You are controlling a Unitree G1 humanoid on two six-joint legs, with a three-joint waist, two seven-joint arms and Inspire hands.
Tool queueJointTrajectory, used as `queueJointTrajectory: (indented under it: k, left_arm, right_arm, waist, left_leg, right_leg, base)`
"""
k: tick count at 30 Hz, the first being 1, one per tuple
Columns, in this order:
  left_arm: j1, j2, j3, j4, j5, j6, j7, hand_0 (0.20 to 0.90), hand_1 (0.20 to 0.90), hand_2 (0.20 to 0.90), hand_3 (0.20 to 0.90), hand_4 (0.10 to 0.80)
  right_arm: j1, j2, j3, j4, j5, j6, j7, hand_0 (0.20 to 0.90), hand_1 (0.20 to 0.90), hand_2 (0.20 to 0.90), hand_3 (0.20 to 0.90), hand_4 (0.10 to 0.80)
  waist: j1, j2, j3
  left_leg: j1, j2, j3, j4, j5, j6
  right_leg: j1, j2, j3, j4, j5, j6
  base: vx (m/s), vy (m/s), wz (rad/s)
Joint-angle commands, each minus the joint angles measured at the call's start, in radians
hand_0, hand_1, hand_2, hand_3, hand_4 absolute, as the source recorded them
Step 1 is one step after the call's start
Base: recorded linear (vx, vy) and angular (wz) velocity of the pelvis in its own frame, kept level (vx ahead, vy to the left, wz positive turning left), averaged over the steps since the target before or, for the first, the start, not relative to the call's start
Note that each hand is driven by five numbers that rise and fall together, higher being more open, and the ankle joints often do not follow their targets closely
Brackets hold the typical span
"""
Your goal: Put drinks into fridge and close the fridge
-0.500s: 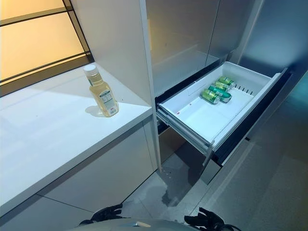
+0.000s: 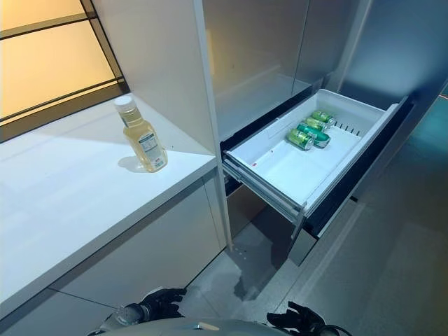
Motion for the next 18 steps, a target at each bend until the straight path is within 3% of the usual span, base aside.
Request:
queueJointTrajectory:
  k: [1,3,4,6,10,12,14,18]
  left_arm:
    - [-0.095,0.025,-0.052,-0.113,0.025,0.038,-0.28,0.9,0.9,0.9,0.9,0.8]
    - [-0.114,0.048,-0.064,-0.169,0.006,0.073,-0.382,0.9,0.9,0.9,0.9,0.8]
    - [-0.137,0.08,-0.076,-0.237,-0.042,0.108,-0.494,0.9,0.9,0.9,0.9,0.8]
    - [-0.174,0.12,-0.079,-0.318,-0.141,0.159,-0.602,0.9,0.9,0.9,0.9,0.8]
    - [-0.279,0.185,-0.021,-0.588,-0.406,0.37,-0.801,0.9,0.9,0.9,0.9,0.8]
    - [-0.325,0.212,0.015,-0.737,-0.58,0.445,-0.807,0.9,0.9,0.9,0.9,0.8]
    - [-0.353,0.223,0.051,-0.867,-0.768,0.451,-0.752,0.9,0.9,0.9,0.9,0.8]
    - [-0.372,0.224,0.114,-1.062,-1.023,0.352,-0.622,0.9,0.9,0.9,0.9,0.8]
  right_arm:
    - [-0.08,-0.046,0.056,-0.019,-0.015,0.015,0.017,0.9,0.9,0.9,0.9,0.8]
    - [-0.085,-0.053,0.06,-0.026,-0.018,0.023,0.019,0.9,0.9,0.9,0.9,0.8]
    - [-0.087,-0.058,0.065,-0.027,-0.018,0.024,0.02,0.9,0.9,0.9,0.9,0.8]
    - [-0.09,-0.06,0.07,-0.022,-0.019,0.021,0.02,0.9,0.9,0.9,0.9,0.8]
    - [-0.082,-0.056,0.07,-0.003,-0.042,-0.003,0.014,0.9,0.9,0.9,0.9,0.8]
    - [-0.073,-0.053,0.069,0.002,-0.04,-0.014,0.007,0.9,0.9,0.9,0.9,0.8]
    - [-0.058,-0.05,0.062,0.005,-0.045,-0.027,0.006,0.9,0.9,0.9,0.9,0.8]
    - [-0.026,-0.038,0.055,0.008,-0.049,-0.048,-0.002,0.9,0.9,0.9,0.9,0.8]
  waist:
    - [-0.011,0.035,0.023]
    - [-0.016,0.04,0.023]
    - [-0.021,0.045,0.025]
    - [-0.026,0.05,0.023]
    - [-0.028,0.058,0.018]
    - [-0.029,0.061,0.016]
    - [-0.029,0.062,0.014]
    - [-0.029,0.059,0.006]
  left_leg:
    - [0.005,-0.015,0.037,0.023,-0.109,0.015]
    - [0.003,-0.014,0.038,0.021,-0.107,0.015]
    - [0.004,-0.013,0.04,0.019,-0.106,0.016]
    - [0.005,-0.014,0.039,0.016,-0.105,0.018]
    - [0.006,-0.015,0.036,0.014,-0.106,0.022]
    - [0.008,-0.016,0.033,0.012,-0.109,0.025]
    - [0.012,-0.019,0.029,0.009,-0.112,0.029]
    - [0.024,-0.023,0.019,0.006,-0.122,0.035]
  right_leg:
    - [-0.034,0.005,-0.021,0.082,-0.063,0.059]
    - [-0.037,0.005,-0.017,0.083,-0.061,0.061]
    - [-0.04,0.004,-0.013,0.084,-0.058,0.063]
    - [-0.041,0.005,-0.007,0.083,-0.055,0.067]
    - [-0.039,0.004,0.003,0.08,-0.05,0.07]
    - [-0.038,0.003,0.007,0.082,-0.049,0.07]
    - [-0.034,0.003,0.012,0.079,-0.05,0.069]
    - [-0.021,0.002,0.011,0.076,-0.055,0.067]
  base:
    - [-0.014,0.033,-0.02]
    - [-0.004,0.015,-0.02]
    - [0.001,0.028,-0.08]
    - [0.008,0.027,-0.1]
    - [0.006,0.013,-0.08]
    - [0.006,0.006,-0.02]
    - [0.017,0.005,0.0]
    - [0.045,0.007,0.03]
